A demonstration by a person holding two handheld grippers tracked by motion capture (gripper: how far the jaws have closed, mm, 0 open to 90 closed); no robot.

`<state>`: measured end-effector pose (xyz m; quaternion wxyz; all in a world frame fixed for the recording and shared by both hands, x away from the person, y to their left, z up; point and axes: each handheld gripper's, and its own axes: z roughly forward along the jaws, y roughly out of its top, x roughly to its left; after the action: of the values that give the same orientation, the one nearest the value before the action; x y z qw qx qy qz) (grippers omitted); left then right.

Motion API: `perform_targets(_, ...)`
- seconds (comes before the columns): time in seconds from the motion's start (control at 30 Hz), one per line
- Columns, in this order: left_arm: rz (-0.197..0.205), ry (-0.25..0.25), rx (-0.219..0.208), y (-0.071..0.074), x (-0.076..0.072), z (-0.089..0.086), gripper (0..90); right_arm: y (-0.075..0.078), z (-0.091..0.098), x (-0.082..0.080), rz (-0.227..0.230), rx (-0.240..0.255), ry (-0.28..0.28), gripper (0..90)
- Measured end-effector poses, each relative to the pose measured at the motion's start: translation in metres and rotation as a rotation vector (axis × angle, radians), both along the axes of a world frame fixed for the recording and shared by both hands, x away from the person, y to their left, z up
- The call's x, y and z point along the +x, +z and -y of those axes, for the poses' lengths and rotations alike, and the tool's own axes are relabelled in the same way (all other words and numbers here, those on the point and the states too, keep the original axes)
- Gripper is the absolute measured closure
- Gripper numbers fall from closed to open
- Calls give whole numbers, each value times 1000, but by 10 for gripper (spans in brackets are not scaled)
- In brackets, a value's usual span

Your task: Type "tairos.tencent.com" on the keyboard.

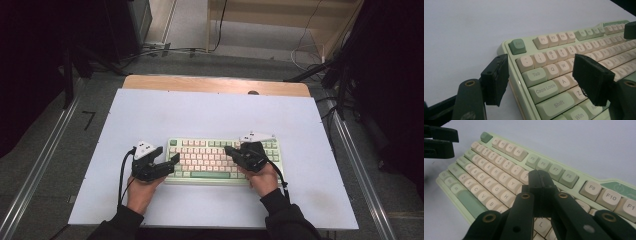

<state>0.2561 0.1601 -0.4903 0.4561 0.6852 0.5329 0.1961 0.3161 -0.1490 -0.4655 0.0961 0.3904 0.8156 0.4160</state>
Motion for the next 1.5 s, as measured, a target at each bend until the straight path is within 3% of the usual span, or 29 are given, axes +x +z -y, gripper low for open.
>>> perform_targets(1.5, 2, -1, 3, 0, -1, 1, 297, 8, 9, -4, 19, 16, -9, 876)
